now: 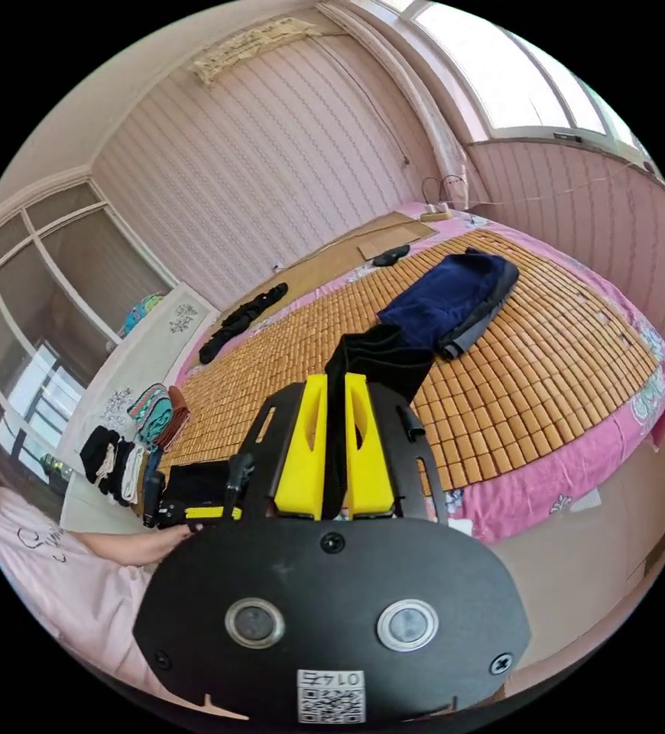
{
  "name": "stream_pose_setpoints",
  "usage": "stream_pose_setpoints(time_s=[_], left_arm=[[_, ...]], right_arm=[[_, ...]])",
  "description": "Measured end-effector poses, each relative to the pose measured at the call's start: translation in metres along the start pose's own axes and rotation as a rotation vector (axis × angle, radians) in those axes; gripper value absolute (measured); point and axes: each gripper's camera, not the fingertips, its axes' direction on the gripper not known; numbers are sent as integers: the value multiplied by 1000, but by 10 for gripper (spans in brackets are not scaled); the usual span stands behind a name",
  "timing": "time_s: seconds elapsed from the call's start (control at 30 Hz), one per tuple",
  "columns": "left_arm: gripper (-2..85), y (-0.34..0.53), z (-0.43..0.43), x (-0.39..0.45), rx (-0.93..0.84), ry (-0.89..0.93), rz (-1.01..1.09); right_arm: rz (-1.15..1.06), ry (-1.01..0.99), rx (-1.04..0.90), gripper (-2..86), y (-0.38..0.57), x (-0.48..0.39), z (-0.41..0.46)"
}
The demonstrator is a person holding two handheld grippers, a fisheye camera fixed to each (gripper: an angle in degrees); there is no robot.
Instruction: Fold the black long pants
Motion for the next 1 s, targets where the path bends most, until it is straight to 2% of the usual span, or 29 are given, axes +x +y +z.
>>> stream_pose_setpoints(time_s=[0.07,0.13,0.17,0.23,0.33,0.43,0.7,0.8,1.0], left_arm=[[-8,9,-29,-7,67,12,-5],[-7,31,-68,-23,131,-18,-35],[-6,37,-75,-28,135,-32,-45],[-4,65,-96,-52,130,-119,-101],[0,98,-102,-84,78,-148,-214],[4,113,-100,-99,78,-114,-260],[33,73,-68,-96,37,-72,-193],[39,58,-54,-95,0,-77,-166],[37,27,-38,-110,0,-67,-207]], right_arm=[[-101,-124,-59,42,5,-46,20],[-184,-289,-218,52,27,-102,74],[-195,-308,-270,56,36,-113,91],[-226,-307,-527,83,79,-143,160],[-238,-213,-707,105,121,-157,202],[-358,-43,-722,106,136,-178,208],[-644,91,-716,102,148,-257,244],[-654,159,-805,87,153,-267,272],[-668,105,-741,18,137,-294,251]])
